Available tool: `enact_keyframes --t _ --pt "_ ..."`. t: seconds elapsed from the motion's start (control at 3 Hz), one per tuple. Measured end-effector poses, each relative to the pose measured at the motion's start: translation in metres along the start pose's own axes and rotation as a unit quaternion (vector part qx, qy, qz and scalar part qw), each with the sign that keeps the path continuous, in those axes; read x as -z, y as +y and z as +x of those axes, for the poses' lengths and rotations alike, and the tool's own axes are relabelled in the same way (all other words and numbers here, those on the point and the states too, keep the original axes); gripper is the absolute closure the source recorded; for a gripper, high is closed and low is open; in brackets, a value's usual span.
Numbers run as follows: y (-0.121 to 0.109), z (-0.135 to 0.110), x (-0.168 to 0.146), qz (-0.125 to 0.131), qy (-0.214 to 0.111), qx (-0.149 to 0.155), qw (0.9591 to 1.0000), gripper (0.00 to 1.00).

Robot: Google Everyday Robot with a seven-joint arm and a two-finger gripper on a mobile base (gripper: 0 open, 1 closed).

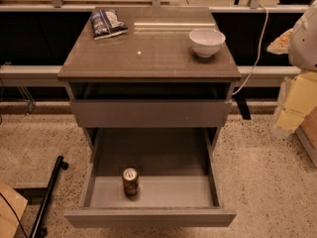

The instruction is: Pick orange can from middle drawer and place on counter

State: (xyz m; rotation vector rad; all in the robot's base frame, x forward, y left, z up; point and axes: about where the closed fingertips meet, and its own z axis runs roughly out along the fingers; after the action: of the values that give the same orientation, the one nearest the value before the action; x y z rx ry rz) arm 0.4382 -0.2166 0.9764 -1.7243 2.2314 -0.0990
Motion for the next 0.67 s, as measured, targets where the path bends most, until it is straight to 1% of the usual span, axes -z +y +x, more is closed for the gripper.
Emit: enact_keyframes --t 0.33,0.67 --pt "0.000 -0.001 0.001 0.003 -0.002 0.000 1.0000 0.00" --pt "-0.001 -0.001 -0.013 0.009 -0.023 0.004 0.9997 0.00"
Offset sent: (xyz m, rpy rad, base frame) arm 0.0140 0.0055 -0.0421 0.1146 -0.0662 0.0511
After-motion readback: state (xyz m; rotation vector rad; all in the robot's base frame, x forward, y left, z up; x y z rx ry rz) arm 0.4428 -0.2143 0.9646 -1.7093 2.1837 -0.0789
